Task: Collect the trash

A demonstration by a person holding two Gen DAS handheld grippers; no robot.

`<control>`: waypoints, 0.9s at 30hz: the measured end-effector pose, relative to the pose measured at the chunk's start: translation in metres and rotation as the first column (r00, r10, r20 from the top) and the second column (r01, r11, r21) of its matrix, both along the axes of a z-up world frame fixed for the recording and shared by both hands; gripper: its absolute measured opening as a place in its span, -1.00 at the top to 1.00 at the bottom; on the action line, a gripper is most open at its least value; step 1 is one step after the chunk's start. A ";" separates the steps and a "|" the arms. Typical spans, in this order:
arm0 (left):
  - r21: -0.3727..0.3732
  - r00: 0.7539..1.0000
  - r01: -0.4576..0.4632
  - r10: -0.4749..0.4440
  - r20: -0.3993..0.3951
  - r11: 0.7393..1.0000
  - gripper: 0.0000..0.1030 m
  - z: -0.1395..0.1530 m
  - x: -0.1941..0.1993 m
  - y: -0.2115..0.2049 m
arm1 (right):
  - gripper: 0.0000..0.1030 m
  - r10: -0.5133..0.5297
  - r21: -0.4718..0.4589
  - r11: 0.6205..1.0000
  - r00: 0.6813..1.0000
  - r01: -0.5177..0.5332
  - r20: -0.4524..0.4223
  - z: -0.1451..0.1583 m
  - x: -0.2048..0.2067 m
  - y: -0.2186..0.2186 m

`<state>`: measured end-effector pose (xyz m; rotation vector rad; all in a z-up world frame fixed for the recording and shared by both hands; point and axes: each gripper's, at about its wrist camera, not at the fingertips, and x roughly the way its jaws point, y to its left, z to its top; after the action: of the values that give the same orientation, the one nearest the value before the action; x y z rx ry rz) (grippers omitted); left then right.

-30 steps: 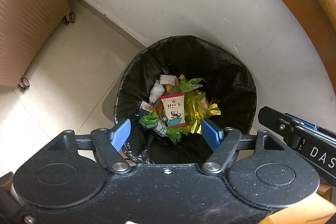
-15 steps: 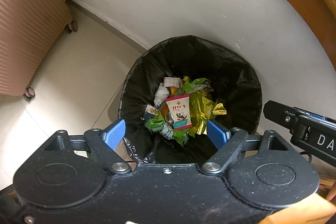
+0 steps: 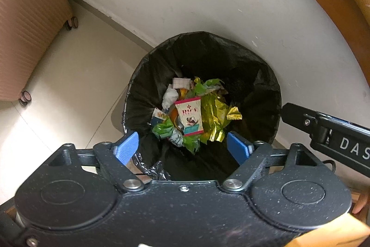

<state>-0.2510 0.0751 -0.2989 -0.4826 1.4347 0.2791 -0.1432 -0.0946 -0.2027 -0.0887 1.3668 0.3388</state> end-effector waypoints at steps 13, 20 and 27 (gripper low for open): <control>0.003 1.000 0.021 -0.021 -0.006 1.000 -0.63 -0.004 0.000 -0.007 | -0.30 -0.001 -0.006 1.000 1.000 0.001 -0.005 -0.003 0.000 0.001; 0.002 0.999 0.032 -0.032 -0.018 0.999 -0.63 -0.007 -0.002 -0.009 | -0.30 0.004 -0.007 1.000 1.000 -0.004 -0.008 -0.006 0.000 -0.001; 0.002 0.999 0.038 -0.038 -0.026 0.999 -0.64 -0.008 -0.004 -0.011 | -0.32 0.007 -0.006 1.000 1.000 -0.007 -0.005 -0.005 -0.002 -0.002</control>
<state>-0.2552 0.0643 -0.3068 -0.4507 1.4675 0.2575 -0.1451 -0.0967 -0.2076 -0.0974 1.3724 0.3411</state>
